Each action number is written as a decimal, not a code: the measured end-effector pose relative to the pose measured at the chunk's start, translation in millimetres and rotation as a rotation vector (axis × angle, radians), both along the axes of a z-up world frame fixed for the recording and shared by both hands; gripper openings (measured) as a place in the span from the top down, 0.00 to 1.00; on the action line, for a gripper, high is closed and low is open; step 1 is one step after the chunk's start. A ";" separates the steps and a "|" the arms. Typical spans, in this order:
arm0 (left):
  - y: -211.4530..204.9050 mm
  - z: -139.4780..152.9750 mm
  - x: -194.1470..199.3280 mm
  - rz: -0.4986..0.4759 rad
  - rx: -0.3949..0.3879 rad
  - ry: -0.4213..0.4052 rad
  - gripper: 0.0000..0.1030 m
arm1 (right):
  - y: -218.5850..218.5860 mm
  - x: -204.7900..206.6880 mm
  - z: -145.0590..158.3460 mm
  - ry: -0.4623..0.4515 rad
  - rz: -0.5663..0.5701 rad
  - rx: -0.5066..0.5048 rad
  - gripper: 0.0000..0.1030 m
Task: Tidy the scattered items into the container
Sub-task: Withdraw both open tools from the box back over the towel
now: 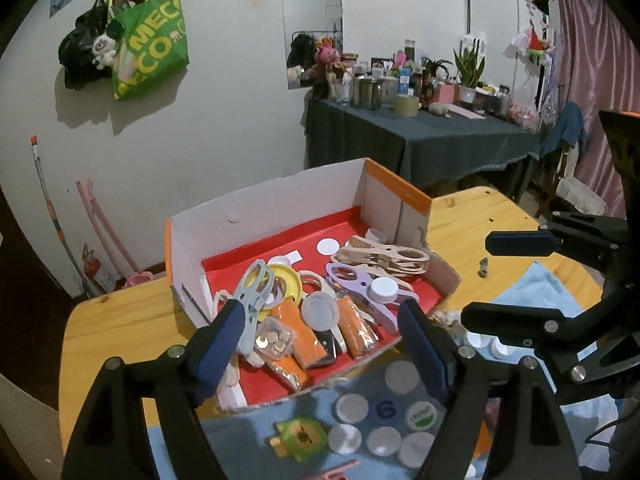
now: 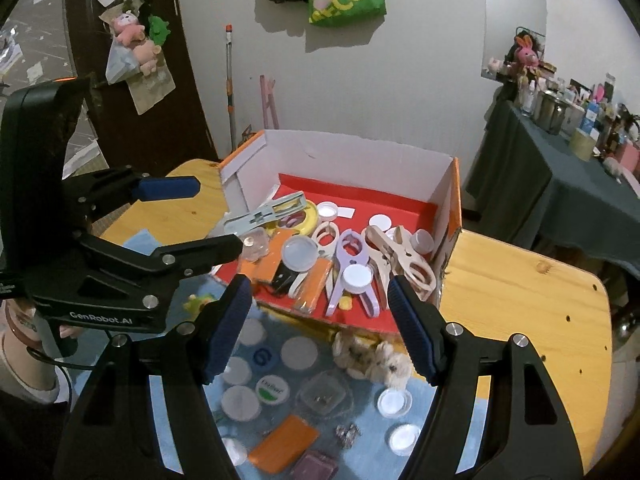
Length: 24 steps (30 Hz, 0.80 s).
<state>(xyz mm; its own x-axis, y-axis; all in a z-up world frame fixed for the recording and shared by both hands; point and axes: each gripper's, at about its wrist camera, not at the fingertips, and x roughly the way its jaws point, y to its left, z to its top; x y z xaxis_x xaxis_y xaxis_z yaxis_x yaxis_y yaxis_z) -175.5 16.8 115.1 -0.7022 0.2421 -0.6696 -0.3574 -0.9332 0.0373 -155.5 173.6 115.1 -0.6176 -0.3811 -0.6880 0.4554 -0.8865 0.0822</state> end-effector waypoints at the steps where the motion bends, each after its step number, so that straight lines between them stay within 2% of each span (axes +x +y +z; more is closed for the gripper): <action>1: -1.1 1.5 4.7 -0.001 0.003 0.003 0.21 | 0.5 4.2 1.1 0.004 -0.002 -0.001 0.32; 4: -5.1 3.9 20.7 0.001 0.008 0.011 0.20 | 1.6 20.7 3.8 0.016 -0.007 -0.009 0.27; 10: -14.2 -3.5 44.6 0.003 0.029 -0.002 0.17 | 5.4 48.2 2.8 0.015 -0.030 -0.024 0.26; 15: -19.9 -20.7 60.9 -0.005 0.033 -0.042 0.17 | 9.9 71.1 -6.4 -0.003 -0.055 -0.024 0.26; 24: -26.3 -61.1 75.3 -0.020 -0.015 -0.106 0.16 | 17.9 100.6 -35.0 -0.069 -0.102 -0.012 0.26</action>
<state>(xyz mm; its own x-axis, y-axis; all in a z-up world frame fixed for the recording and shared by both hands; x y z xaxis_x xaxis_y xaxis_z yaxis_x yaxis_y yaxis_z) -100.2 -9.5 54.1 -0.6225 0.2451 -0.7432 -0.3789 -0.9253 0.0123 -54.9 191.5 80.1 -0.6052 -0.3266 -0.7260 0.3556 -0.9268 0.1206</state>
